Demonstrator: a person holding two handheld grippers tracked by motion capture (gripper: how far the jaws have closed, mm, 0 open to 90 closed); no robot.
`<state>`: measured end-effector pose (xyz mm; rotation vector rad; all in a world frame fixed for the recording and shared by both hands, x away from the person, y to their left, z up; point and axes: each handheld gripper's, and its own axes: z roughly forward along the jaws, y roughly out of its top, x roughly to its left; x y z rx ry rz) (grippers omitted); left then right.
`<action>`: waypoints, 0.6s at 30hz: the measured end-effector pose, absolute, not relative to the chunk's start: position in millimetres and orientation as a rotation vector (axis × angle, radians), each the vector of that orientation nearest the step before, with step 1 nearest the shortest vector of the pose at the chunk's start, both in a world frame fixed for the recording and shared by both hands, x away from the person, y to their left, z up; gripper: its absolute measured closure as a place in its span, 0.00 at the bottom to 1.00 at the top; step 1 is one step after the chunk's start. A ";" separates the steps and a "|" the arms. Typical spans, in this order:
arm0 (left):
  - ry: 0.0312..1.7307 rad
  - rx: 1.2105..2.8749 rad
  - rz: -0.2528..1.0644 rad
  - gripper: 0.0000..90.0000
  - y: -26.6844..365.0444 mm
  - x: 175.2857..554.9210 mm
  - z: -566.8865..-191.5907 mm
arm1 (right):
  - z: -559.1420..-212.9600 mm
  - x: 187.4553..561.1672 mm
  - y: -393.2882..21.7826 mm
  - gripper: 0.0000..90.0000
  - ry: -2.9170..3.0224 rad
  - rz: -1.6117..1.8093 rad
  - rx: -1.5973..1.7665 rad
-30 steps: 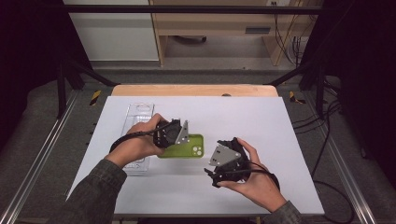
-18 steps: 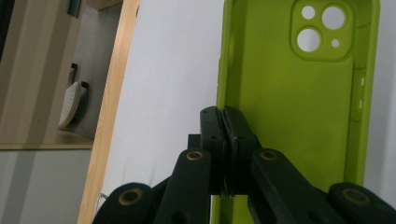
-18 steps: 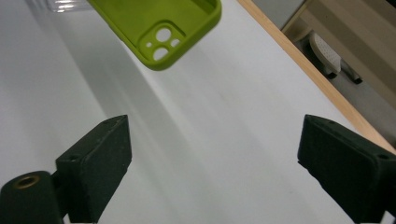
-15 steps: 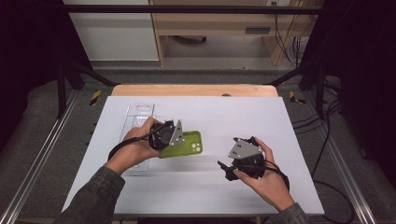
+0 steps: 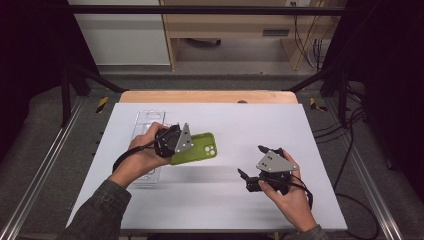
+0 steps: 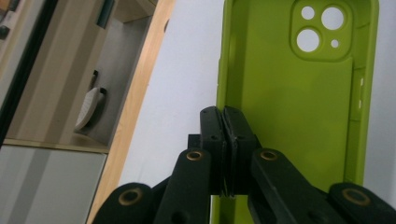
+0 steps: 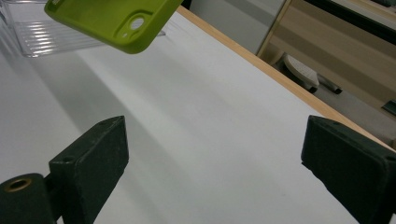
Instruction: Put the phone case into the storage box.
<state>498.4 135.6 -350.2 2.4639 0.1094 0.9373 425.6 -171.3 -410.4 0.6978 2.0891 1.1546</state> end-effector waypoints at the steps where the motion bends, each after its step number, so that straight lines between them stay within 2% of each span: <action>1: 0.122 2.449 0.939 0.97 138.1 498.7 -348.9 | -411.5 425.2 -172.1 0.08 2.079 1.160 0.701; 18: 0.287 2.280 0.950 0.97 159.3 501.0 -341.0 | -429.1 420.3 -188.9 0.07 1.948 1.274 0.776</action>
